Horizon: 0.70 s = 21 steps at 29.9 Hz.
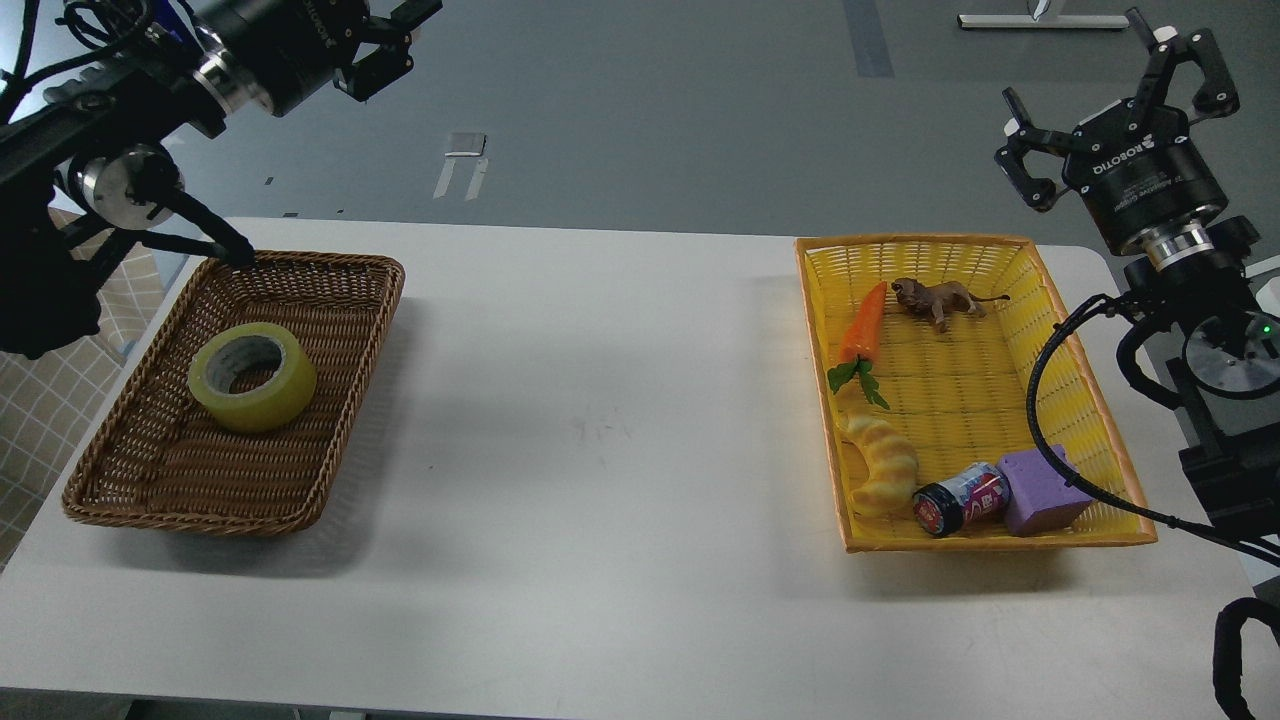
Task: Place and transfer tape with both arms
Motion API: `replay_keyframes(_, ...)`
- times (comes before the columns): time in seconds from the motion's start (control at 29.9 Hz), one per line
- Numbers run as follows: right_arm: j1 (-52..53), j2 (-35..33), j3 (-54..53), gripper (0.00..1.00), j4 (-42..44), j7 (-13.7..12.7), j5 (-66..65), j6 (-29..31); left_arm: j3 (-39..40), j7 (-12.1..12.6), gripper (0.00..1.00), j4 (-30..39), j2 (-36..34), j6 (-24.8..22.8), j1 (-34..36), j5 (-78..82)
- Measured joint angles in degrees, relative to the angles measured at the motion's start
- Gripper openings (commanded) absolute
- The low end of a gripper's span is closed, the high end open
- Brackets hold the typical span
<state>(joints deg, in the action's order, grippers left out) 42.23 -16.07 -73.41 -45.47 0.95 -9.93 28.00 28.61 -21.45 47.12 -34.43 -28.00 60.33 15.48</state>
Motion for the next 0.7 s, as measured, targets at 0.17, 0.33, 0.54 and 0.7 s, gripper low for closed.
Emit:
replay_keyframes(0.17, 4.4, 0.3, 5.1, 1.00, 2.4, 0.1, -0.2, 0.0, 5.5, 0.2, 0.98, 0.0, 3.8, 0.0, -4.1, -0.1)
replay_keyframes(0.33, 5.1, 1.4, 8.2, 1.00, 2.4, 0.7, -0.2, 0.0, 8.0, 0.2, 0.98, 0.0, 7.0, 0.0, -6.3, -0.6)
replay_keyframes(0.54, 5.0, 2.4, 8.4, 1.00, 2.0, 1.5, -0.2, 0.0, 12.3, 0.3, 0.98, 0.0, 10.2, 0.0, -7.5, -1.6)
replay_keyframes(0.7, 6.1, 2.8, 9.5, 1.00, 2.2, 1.6, -2.3, 0.0, 12.9, 0.4, 0.98, -0.2, 12.3, 0.0, -8.3, -2.4)
